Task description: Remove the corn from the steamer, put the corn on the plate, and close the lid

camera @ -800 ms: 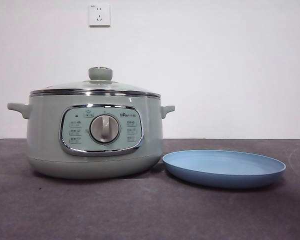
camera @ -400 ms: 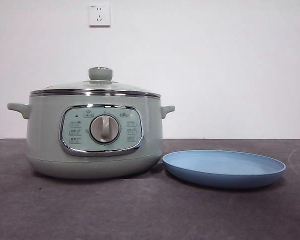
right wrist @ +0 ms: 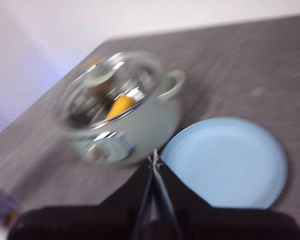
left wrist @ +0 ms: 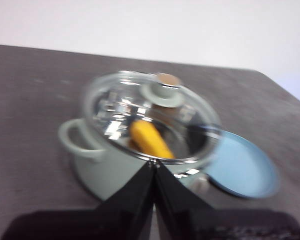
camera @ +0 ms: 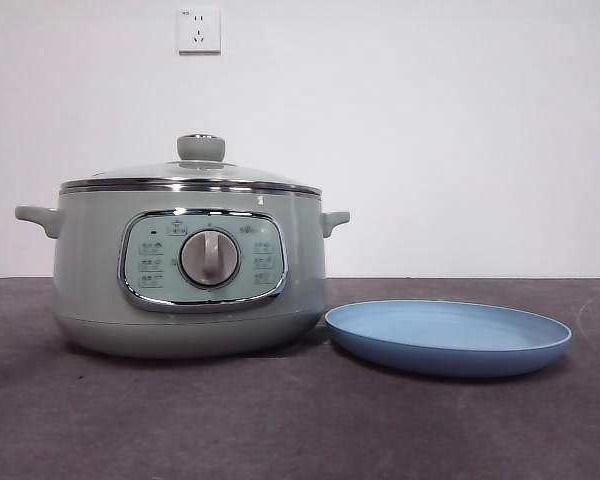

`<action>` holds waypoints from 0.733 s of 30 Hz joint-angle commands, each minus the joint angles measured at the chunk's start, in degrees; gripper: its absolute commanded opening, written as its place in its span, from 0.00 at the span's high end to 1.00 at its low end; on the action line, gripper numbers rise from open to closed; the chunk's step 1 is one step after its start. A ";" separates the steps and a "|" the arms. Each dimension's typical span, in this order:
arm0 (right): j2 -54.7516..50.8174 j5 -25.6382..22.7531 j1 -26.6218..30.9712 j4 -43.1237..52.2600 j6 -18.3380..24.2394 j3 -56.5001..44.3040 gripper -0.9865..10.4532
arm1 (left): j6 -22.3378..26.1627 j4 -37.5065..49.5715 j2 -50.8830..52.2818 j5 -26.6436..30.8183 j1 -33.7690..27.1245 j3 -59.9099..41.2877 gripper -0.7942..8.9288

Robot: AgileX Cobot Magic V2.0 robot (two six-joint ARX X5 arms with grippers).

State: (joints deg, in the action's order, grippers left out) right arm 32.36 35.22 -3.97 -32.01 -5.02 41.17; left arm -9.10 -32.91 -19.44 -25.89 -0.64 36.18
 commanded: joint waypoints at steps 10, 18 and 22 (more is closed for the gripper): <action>11.87 5.16 -2.08 -15.96 15.17 14.16 0.92 | 3.32 -6.99 -6.82 -10.58 -0.09 7.80 0.93; 12.00 5.01 -2.08 -15.98 14.80 14.16 0.65 | 2.64 -7.08 -6.82 -10.38 -0.09 7.80 0.52; 12.00 4.74 -2.08 -15.98 12.68 14.16 0.33 | 2.71 -7.06 -6.82 -10.43 -0.09 7.80 0.31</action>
State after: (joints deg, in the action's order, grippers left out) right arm 44.38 40.03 -5.96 -48.14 8.75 55.11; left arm -6.61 -40.23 -26.30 -36.21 -0.64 43.94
